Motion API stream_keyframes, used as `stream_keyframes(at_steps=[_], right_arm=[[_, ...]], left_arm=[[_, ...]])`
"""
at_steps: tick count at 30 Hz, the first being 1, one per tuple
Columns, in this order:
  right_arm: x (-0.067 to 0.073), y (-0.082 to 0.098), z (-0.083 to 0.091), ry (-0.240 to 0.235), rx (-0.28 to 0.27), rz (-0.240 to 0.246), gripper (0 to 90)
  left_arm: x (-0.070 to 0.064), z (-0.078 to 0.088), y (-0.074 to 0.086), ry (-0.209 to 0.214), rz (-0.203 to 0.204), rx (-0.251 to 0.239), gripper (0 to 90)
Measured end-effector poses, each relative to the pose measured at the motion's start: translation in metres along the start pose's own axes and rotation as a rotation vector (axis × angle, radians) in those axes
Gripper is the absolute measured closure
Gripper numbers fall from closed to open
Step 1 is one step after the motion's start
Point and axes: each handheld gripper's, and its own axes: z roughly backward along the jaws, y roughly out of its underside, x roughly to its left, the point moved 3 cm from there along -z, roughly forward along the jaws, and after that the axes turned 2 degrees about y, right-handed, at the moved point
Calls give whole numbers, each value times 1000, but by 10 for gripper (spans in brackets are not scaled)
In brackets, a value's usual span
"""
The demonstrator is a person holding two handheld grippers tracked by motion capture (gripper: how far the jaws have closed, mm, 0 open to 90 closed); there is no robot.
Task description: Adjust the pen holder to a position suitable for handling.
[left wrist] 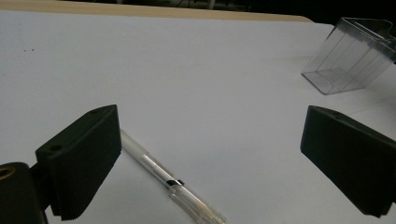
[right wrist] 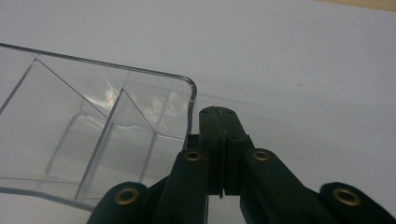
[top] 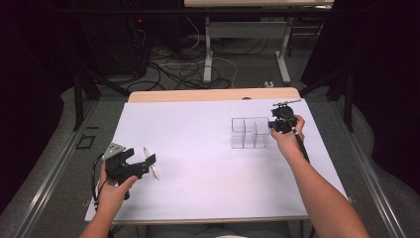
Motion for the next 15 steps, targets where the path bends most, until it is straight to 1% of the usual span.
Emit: stream_keyframes(at_steps=[3,5,6,10,15], right_arm=[[1,0,1,-8,-7,-1,900],[2,0,2,7,-9,15,900],[2,1,2,8,-6,16,900],[2,0,1,0,-8,8,900],[2,1,1,11,-13,13,900]], left_arm=[[0,0,0,1,-2,4,54],[0,-1,0,2,-2,3,55],[0,-1,0,-1,-9,6,56],[0,-1,0,1,-8,6,57],[0,-1,0,1,-8,6,59]])
